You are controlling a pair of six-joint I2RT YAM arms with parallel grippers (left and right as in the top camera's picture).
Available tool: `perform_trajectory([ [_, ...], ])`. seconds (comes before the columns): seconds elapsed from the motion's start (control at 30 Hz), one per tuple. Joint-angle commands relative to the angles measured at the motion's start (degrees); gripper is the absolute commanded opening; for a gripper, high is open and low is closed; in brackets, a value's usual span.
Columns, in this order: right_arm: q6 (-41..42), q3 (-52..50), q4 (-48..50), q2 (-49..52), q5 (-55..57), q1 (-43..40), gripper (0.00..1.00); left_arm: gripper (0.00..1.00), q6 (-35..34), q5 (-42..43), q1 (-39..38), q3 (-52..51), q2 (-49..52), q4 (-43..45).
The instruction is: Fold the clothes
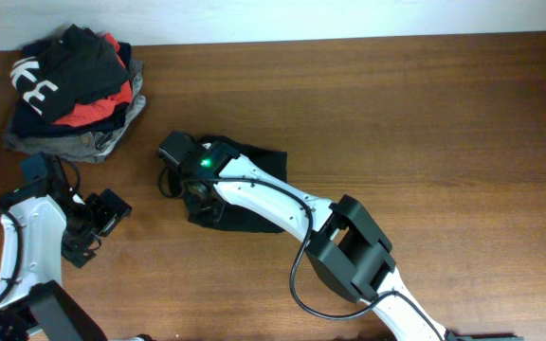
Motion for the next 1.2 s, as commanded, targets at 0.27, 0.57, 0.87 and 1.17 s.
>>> perform_trajectory([
  [0.27,0.9,3.1,-8.1,0.0,4.0,-5.9,0.04,0.99,-0.7,-0.6,0.2,-1.4,-0.6,0.1],
  [0.57,-3.8,6.8,-13.5,-5.4,1.3,-11.1,0.04,0.99,-0.7,-0.6,0.2,-1.4,-0.6,0.4],
  [0.87,-5.9,6.9,-21.0,-12.0,2.3,-17.4,0.04,0.99,-0.7,-0.7,0.2,-1.4,-0.6,0.5],
  [1.17,-5.5,6.5,-31.6,-12.7,3.5,-27.8,0.04,0.99,-0.7,-0.6,0.2,-1.4,-0.6,0.5],
])
